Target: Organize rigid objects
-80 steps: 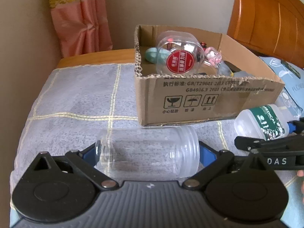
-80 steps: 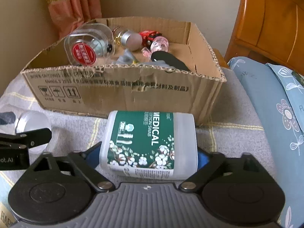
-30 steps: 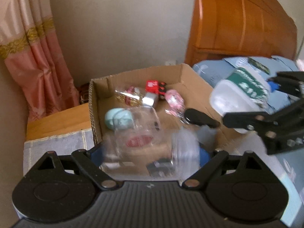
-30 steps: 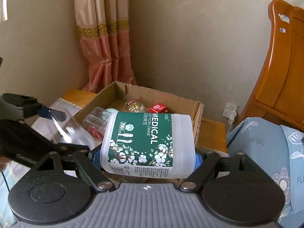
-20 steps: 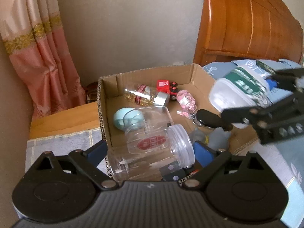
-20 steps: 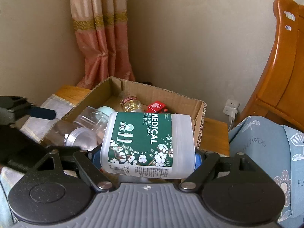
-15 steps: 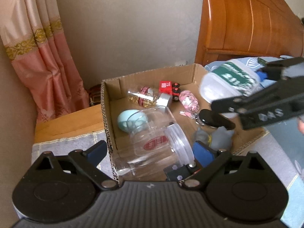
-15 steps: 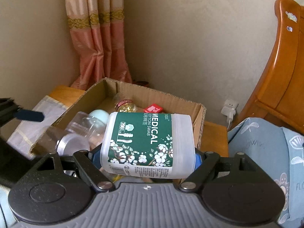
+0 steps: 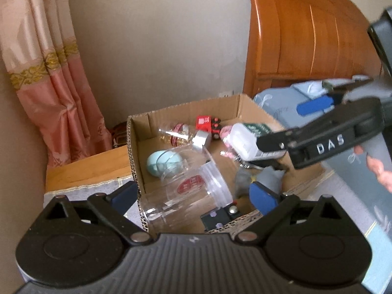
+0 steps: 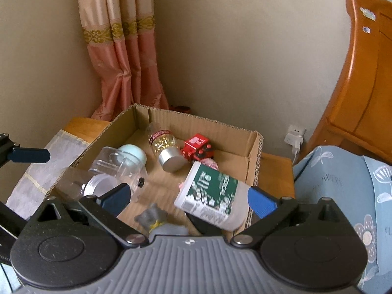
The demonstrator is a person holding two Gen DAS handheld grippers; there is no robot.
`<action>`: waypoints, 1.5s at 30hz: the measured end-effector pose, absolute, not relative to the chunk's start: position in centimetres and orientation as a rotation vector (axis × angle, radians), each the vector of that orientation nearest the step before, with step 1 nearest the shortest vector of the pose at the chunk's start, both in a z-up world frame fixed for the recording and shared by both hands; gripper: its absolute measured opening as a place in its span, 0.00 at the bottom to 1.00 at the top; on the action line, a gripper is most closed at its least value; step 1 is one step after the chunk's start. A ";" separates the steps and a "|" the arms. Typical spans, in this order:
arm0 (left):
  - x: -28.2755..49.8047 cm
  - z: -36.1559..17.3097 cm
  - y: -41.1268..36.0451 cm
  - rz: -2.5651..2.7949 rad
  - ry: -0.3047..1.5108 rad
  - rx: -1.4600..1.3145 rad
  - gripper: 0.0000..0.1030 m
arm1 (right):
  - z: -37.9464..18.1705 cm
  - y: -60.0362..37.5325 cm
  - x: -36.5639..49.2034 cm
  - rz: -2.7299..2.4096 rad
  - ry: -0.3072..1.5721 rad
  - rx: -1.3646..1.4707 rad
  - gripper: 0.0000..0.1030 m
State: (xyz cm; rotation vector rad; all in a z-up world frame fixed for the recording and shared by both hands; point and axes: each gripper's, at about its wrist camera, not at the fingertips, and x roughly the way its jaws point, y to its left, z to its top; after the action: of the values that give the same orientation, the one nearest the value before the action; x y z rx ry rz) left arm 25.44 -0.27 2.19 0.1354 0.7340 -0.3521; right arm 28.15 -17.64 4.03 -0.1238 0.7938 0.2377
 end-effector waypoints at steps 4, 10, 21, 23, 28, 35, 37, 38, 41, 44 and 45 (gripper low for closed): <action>24.2 2.9 -0.1 -0.321 0.696 0.095 0.95 | 5.1 -17.7 26.2 0.186 0.803 -0.114 1.00; 20.9 2.9 -0.2 -0.196 0.639 0.116 0.97 | 5.7 -17.4 21.5 0.101 0.799 -0.104 1.00; 13.7 -0.1 -1.3 -0.106 0.791 0.031 0.99 | 0.0 -17.9 13.0 -0.056 0.930 0.018 1.00; 13.0 -0.2 -1.3 -0.094 0.823 0.020 0.99 | -0.3 -17.9 11.8 -0.064 0.944 0.020 1.00; 11.2 1.1 -1.6 -0.054 0.817 0.024 0.98 | 1.2 -17.5 9.4 -0.064 0.907 0.005 1.00; 8.9 3.8 -1.6 -0.026 0.749 0.043 0.99 | 3.5 -17.6 7.6 -0.047 0.844 0.003 1.00; 8.5 4.4 -1.7 -0.013 0.737 0.065 0.99 | 4.2 -17.6 7.2 -0.046 0.828 0.005 1.00; 8.3 4.6 -1.7 -0.010 0.731 0.074 0.99 | 4.4 -17.7 7.2 -0.047 0.821 0.007 1.00; 7.8 5.2 -1.7 -0.005 0.719 0.089 0.99 | 5.1 -17.9 6.9 -0.047 0.803 0.023 1.00; 7.5 5.7 -1.7 0.001 0.707 0.092 0.99 | 5.6 -17.9 6.6 -0.044 0.788 0.024 1.00; 7.4 5.8 -1.8 0.006 0.703 0.095 0.99 | 5.7 -17.9 6.5 -0.042 0.783 0.024 1.00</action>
State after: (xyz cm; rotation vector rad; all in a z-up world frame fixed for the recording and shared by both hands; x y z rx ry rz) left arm 7.43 -1.76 5.76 0.0955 0.7028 0.0064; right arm 6.54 -17.88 5.73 0.0244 0.7833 -0.0418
